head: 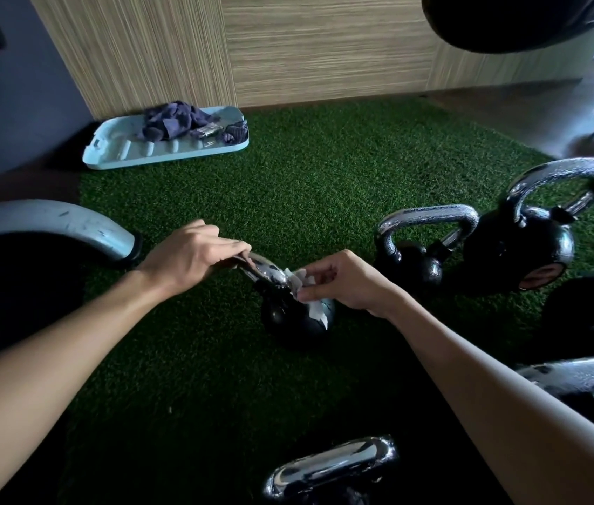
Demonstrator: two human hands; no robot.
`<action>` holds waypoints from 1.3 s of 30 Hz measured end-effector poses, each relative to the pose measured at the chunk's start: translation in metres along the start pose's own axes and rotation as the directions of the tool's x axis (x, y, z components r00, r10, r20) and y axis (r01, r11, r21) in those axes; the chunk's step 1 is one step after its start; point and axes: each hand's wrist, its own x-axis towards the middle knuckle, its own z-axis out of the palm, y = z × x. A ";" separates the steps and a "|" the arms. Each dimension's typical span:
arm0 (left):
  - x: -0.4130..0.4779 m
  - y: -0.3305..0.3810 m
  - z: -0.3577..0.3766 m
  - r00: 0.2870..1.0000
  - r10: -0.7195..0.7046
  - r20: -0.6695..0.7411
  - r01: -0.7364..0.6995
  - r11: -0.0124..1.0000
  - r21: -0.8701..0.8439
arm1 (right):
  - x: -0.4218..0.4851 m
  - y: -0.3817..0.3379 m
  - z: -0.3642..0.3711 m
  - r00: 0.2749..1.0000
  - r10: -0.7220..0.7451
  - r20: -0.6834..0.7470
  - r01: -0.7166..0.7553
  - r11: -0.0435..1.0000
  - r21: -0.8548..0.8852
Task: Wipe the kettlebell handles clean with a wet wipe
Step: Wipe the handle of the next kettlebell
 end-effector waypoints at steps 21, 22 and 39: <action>0.009 0.008 -0.010 0.944 -0.319 0.082 0.324 0.860 -0.393 | -0.011 -0.016 -0.003 0.998 -0.052 0.020 0.051 0.998 0.035; 0.010 0.008 -0.009 0.941 -0.325 0.092 0.334 0.851 -0.405 | -0.010 -0.019 -0.002 0.998 -0.054 0.021 0.051 0.994 0.094; 0.043 0.083 -0.012 0.163 -0.678 0.716 0.648 -0.474 -0.596 | -0.032 -0.014 0.006 0.984 -0.099 -0.147 0.080 0.988 -0.130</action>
